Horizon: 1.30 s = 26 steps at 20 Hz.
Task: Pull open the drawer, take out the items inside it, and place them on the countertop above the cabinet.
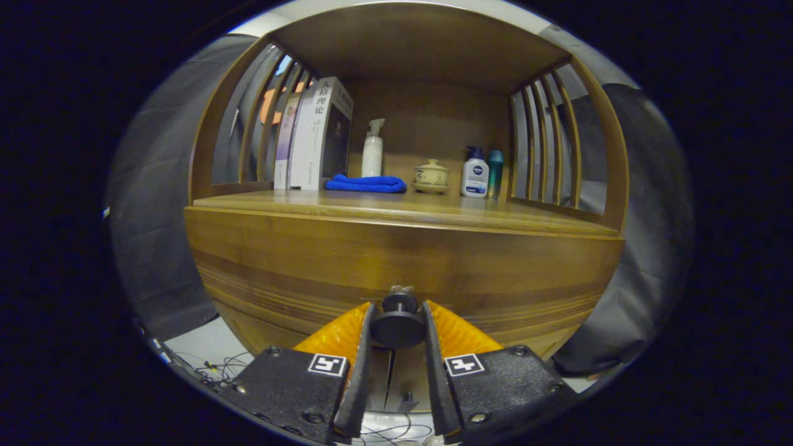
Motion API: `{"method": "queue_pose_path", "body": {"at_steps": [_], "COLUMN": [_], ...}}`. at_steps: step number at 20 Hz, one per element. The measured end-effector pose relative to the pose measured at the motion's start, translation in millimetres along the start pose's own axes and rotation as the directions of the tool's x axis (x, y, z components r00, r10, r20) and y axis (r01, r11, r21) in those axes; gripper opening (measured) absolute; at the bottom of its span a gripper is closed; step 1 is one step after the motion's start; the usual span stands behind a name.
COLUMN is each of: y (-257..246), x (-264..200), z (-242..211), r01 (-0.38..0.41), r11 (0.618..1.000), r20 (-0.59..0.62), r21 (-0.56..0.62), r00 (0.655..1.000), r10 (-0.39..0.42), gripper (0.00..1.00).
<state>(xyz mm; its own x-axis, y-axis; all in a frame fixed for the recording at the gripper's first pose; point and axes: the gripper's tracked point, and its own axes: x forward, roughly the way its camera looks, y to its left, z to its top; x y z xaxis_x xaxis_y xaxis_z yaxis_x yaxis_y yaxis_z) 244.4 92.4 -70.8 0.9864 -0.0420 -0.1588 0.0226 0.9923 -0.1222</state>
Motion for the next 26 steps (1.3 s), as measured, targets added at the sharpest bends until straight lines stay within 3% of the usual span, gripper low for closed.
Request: {"method": "queue_pose_path", "body": {"at_steps": [10, 26], "y": [0, -1], "x": [-28, -148], "z": [-7, -48], "r01": [-0.021, -0.043], "r11": [1.0, 0.998], "r20": [0.01, -0.017], "r21": [-0.004, 0.042], "r00": [1.0, 0.999], "r10": [0.021, 0.044], "gripper": [0.35, 0.35]}}
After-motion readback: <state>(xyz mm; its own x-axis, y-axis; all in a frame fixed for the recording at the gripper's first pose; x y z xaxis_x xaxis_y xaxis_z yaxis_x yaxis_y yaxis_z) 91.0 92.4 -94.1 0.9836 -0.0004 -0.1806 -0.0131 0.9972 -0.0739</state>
